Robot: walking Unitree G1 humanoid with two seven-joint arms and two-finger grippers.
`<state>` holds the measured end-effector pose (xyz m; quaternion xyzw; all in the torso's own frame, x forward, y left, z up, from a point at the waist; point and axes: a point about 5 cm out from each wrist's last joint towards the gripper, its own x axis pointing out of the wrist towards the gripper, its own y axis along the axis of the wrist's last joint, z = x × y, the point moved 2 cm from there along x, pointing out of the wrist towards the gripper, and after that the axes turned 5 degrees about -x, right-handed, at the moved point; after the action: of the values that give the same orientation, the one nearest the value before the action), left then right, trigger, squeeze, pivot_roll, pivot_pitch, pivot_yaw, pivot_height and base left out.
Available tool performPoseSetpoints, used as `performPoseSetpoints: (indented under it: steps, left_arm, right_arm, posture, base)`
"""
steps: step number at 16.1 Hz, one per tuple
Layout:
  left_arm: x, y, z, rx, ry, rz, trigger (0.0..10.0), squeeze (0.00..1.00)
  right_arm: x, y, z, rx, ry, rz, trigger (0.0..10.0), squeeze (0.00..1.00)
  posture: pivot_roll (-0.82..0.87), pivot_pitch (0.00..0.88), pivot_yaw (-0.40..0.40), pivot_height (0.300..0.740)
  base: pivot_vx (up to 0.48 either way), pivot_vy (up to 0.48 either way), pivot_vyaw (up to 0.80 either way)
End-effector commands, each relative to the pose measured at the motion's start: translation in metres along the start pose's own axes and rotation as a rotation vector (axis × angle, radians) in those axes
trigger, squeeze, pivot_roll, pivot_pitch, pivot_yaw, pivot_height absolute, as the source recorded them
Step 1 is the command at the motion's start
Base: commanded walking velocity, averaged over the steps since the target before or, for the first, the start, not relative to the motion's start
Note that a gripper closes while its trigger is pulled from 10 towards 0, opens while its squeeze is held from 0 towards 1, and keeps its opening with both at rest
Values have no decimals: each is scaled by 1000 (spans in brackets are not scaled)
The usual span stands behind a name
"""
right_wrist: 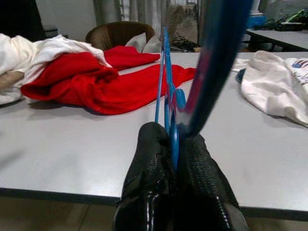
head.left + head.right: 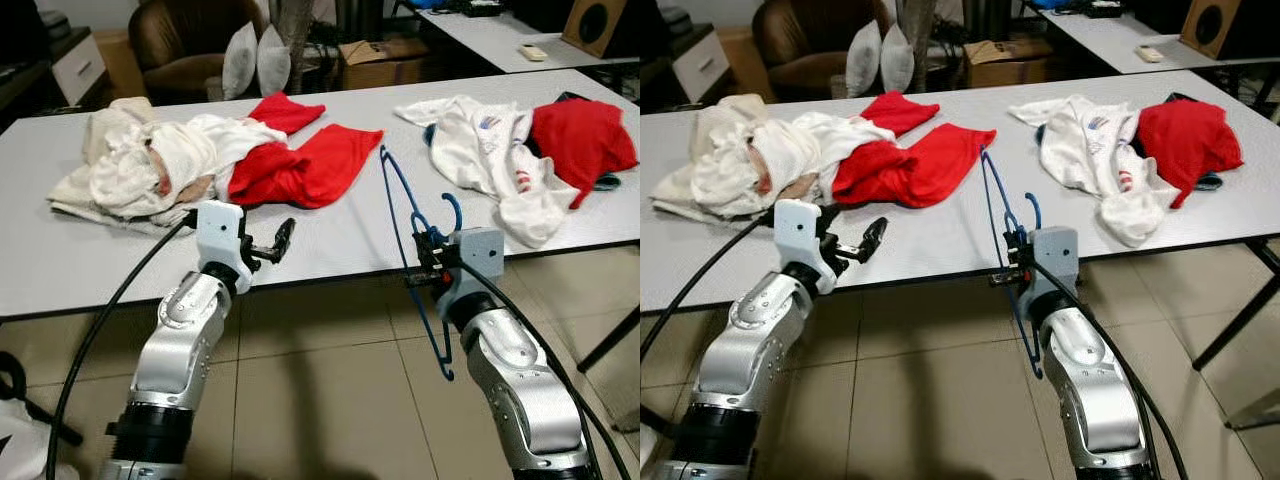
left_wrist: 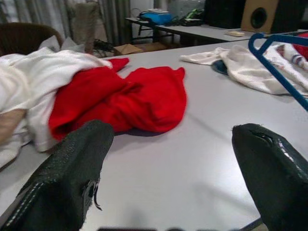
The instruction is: Hang hanger
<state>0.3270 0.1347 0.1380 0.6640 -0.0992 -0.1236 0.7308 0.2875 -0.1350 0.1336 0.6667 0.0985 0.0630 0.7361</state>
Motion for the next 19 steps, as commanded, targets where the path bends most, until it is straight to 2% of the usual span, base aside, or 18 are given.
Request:
performPoseSetpoints:
  steps: [1, 4, 8, 19]
  left_arm:
    - [0, -1, 1, 8, -6, -5, 10000, 0]
    - [-1, -3, -3, 22, 25, -1, 10000, 0]
    - [-3, -4, -10, 38, 62, -2, 10000, 0]
    - [0, -7, -10, 42, 71, -1, 10000, 0]
  right_arm:
    - [0, 3, 1, 6, 1, 10, 10000, 0]
    - [-1, 3, 5, -11, 0, 5, 10000, 0]
    - [-1, 2, 1, -29, 29, 10, 10000, 0]
    - [1, 2, 0, -68, 46, 15, 10000, 0]
  posture:
    - [-193, 0, 82, 740]
    - [-195, 0, 76, 740]
    - [-193, 0, 72, 740]
    - [-194, 0, 67, 740]
  base:
    - [349, 0, 0]
    - [358, 0, 0]
    - [360, 0, 0]
    - [355, 0, 0]
